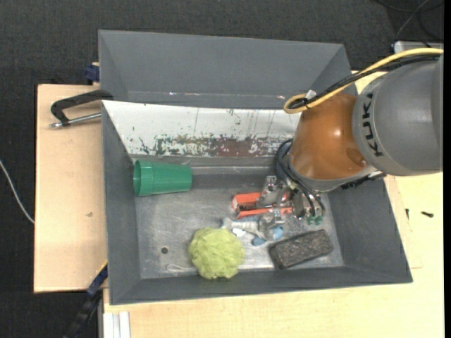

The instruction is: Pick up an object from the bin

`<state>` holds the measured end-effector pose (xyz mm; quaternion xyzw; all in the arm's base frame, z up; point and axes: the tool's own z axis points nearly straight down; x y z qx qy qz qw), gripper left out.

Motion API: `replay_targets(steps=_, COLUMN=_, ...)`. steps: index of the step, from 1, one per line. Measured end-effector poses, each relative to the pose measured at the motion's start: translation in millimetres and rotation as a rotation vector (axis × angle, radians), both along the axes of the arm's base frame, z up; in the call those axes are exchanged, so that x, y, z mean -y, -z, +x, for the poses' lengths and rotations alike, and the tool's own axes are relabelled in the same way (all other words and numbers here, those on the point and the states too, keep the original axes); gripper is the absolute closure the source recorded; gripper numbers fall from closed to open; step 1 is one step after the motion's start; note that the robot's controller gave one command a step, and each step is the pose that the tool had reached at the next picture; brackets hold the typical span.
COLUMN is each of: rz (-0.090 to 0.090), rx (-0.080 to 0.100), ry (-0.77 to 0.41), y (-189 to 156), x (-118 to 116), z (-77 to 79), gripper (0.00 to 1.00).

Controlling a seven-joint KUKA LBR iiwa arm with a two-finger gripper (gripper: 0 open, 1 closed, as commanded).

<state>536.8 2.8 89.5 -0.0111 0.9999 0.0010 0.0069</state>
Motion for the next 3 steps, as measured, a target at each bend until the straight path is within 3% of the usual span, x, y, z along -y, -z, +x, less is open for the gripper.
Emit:
replay_targets(steps=1, rz=-0.002, rx=-0.009, ry=-0.067, y=-112.9, x=-10.0, z=-5.0, gripper=1.0)
replay_targets(steps=3, rz=-0.002, rx=-0.009, ry=-0.038, y=-113.1, x=-23.3, z=-5.4, gripper=1.0)
